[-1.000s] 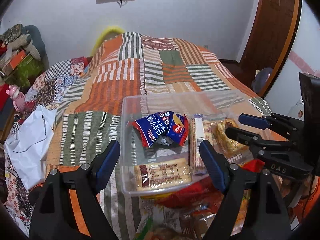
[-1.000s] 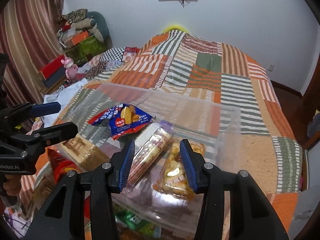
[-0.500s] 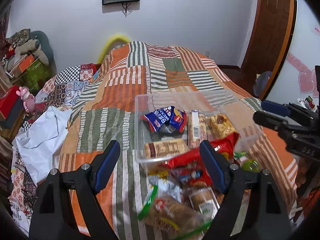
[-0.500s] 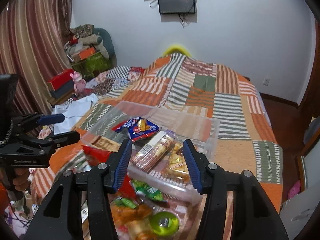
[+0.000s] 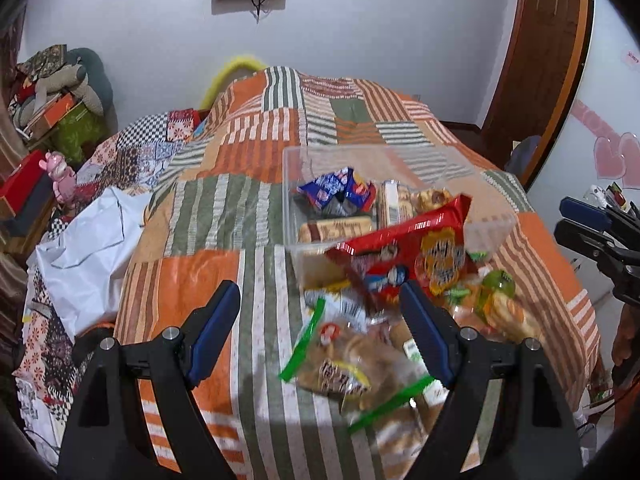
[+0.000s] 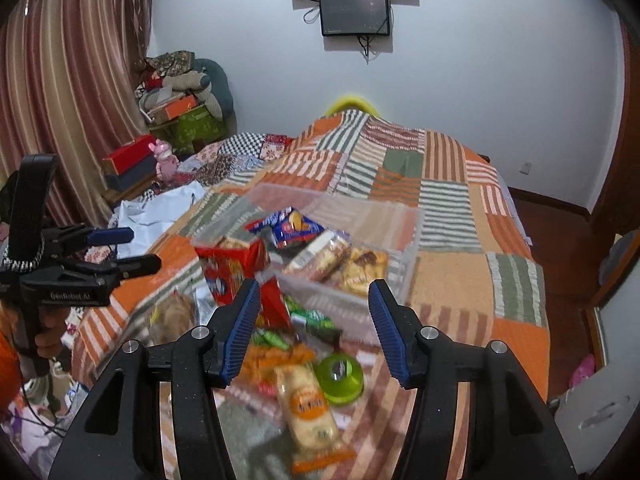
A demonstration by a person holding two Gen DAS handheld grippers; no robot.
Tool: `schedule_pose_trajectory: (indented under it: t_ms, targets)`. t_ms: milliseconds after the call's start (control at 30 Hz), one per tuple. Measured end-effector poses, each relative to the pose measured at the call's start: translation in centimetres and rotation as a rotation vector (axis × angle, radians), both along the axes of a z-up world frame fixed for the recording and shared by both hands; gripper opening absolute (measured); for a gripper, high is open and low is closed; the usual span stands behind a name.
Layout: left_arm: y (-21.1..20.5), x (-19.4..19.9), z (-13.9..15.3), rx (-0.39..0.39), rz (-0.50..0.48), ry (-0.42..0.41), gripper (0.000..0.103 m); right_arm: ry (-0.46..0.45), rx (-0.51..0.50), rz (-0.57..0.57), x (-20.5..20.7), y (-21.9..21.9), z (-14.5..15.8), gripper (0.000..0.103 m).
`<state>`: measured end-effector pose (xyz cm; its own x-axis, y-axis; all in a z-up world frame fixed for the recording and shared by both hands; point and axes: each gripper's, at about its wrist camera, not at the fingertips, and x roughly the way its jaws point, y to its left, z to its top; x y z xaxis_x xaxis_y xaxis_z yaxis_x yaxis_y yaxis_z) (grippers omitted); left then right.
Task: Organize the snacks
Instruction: 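Withdraw both open tools from the box toward the remaining snacks, then grasp the green-trimmed snack bag with the left tool while the right tool grasps the yellow cake pack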
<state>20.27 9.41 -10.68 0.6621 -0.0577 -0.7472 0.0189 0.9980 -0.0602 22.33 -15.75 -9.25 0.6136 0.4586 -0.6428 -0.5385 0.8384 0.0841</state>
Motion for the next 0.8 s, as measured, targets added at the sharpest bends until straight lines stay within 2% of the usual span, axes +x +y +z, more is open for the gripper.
schedule_pose_trajectory:
  t_ms: [233, 400, 533, 633, 800]
  targets:
    - [-0.4, -1.5, -2.0, -0.001, -0.007, 0.039, 0.082, 0.064, -0.009, -0.020, -1.3, -1.4, -2.7, 0.053]
    - [-1.2, -0.8, -3.9, -0.022, -0.021, 0.084, 0.082, 0.123, -0.019, -0.014, -1.5, -1.5, -4.9, 0.053]
    - [-1.6, -0.2, -4.8, -0.010, -0.011, 0.092, 0.082, 0.145, -0.038, 0.002, -1.6, -1.0, -6.5, 0.053]
    - [-1.5, -0.2, -5.4, 0.009, -0.003, 0.100, 0.082, 0.164, -0.033, 0.007, -1.6, -0.9, -7.2, 0.053]
    - [-0.8, -0.8, -5.8, -0.007, -0.003, 0.111, 0.082, 0.200, -0.004, 0.002, -1.3, -1.3, -7.9, 0.053]
